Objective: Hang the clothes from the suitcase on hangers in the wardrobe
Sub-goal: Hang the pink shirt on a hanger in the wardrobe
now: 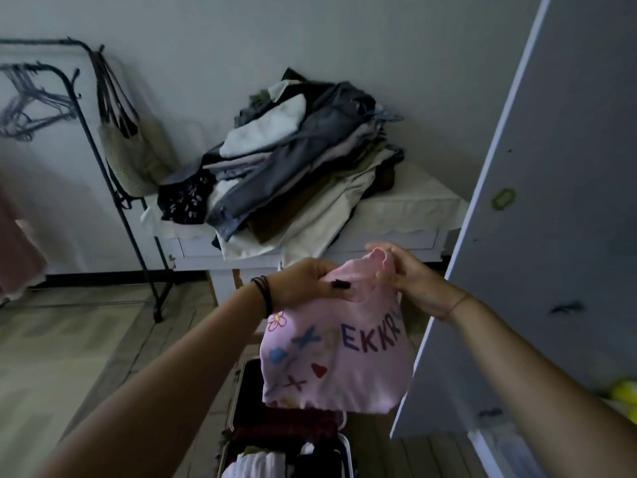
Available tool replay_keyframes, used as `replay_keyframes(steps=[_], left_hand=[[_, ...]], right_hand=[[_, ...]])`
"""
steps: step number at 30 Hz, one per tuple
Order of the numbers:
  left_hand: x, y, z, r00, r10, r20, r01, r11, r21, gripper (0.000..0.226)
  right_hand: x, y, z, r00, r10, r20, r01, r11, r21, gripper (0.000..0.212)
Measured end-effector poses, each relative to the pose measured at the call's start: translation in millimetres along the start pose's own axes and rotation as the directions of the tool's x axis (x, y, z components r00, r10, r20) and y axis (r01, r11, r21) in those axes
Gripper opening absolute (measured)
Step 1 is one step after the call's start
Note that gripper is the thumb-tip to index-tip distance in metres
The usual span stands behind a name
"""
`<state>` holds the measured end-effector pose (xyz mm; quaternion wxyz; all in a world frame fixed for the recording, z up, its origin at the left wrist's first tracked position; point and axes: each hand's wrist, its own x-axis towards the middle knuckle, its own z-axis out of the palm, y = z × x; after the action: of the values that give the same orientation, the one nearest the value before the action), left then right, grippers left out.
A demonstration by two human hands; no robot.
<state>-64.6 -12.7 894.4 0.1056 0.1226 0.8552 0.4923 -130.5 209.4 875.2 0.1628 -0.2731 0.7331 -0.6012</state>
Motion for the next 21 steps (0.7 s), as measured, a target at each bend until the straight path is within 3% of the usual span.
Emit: replay_keyframes(steps=[2,3,7,13,16,19,21], left_hand=[[3.2,10.6,-0.8,0.999,0.031,-0.034,-0.030,0.999,0.026,0.006],[5.6,14.8,-0.8,0.998,0.039,-0.058,-0.036,0.998,0.053,0.007],[19.4,18.6,-1.9,0.986,0.056,-0.158,-0.008,0.957,0.291,0.018],[46.0,11.7,-9.4,0.996,0.070,-0.060,-0.023,0.817,0.576,0.027],[58.2,4.4,-17.1,0.993,0.073,-0.095,-0.012,0.850,0.527,0.032],[78.0,6.6,-17.9,0.979,0.092,-0.181,-0.012,0.917,0.399,0.027],[98.3,10.1,-9.7,0.958,0.141,-0.250,-0.049,0.938,0.342,0.031]], right_hand=[[-5.9,-10.7,-10.8,0.998,-0.019,-0.056,0.018,1.000,-0.017,0.033],[-8.6,-16.8,-15.6,0.992,-0.032,-0.120,0.030,0.999,-0.017,0.019],[-17.5,-35.9,-32.9,0.940,-0.133,-0.314,0.149,0.988,0.027,0.022],[-24.1,-36.3,-63.6,0.903,-0.102,-0.417,0.118,0.993,0.012,0.015],[-30.0,-35.5,-86.3,0.861,-0.151,-0.486,0.149,0.988,-0.042,0.017],[-38.6,-27.0,-107.9,0.814,-0.210,-0.541,0.133,0.975,-0.178,0.034],[-46.1,-17.0,-121.5,0.788,-0.215,-0.578,0.104,0.970,-0.219,0.026]])
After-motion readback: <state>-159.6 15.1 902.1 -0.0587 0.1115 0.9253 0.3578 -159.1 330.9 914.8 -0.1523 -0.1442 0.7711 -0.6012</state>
